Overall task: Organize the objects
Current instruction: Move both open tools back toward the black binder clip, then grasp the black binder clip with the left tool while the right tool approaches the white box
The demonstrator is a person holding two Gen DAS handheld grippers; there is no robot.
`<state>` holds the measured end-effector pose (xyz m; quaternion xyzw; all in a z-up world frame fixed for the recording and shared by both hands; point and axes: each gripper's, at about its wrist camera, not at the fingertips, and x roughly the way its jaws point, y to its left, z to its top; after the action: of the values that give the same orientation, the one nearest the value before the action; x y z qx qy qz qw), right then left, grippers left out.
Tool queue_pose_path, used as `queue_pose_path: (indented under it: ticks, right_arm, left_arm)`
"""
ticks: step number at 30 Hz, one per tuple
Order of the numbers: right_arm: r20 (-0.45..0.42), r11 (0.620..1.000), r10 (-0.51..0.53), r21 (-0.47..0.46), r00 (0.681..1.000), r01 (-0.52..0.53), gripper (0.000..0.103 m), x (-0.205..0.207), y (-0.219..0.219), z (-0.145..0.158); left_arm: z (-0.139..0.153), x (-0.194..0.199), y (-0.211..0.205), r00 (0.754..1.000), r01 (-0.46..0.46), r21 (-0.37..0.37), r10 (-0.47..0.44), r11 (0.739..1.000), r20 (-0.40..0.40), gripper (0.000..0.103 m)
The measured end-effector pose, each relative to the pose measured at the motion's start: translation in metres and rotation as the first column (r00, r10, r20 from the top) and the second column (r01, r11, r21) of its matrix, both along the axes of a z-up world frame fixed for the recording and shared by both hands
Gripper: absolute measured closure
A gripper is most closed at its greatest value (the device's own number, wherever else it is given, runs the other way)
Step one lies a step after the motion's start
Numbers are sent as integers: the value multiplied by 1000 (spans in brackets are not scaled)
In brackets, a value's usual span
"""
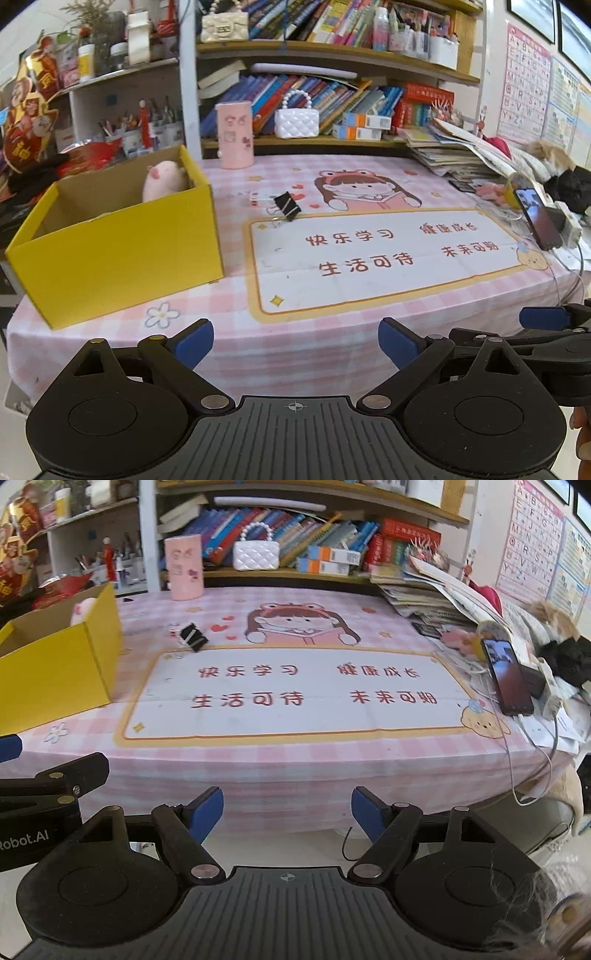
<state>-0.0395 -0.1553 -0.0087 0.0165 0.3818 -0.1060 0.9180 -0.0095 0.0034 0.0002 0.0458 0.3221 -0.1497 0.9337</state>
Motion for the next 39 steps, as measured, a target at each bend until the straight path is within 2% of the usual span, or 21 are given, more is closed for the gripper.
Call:
queue_pose_path:
  ticks: [5,10,12,21,28,32,36,39]
  right_arm:
    - [-12,1000,0,12,1000,0,28,18,-14,-4]
    - [-6,1000,9,27,1000,-8,29,42,-32,-6]
    - [-9,999,17,37,1000,-17,29,55,-42,-6]
    - [26,994,72,76,997,-73,31,120,-89,1]
    - [62,986,109,123,992,-116,31,161,-120,7]
    - [80,980,127,146,989,-138,31,183,-133,9]
    - [99,977,133,156,986,-148,31,201,-143,11]
    - [100,974,137,169,986,-152,31,211,-150,10]
  left_arm:
    - [-2,14,-15,1000,-4,15,4,1000,-5,5]
    - [-5,38,-29,999,-22,-11,21,1000,-31,5]
    - [-6,51,-38,998,-34,-13,33,999,-50,5]
    - [-5,104,-78,994,-102,-14,101,995,-45,6]
    - [-2,136,-104,989,-146,-21,145,989,-37,11]
    - [-3,155,-116,984,-174,-6,174,985,-25,13]
    - [-8,175,-126,978,-206,36,207,978,-14,22]
    - [-13,191,-131,973,-228,47,229,973,-19,23]
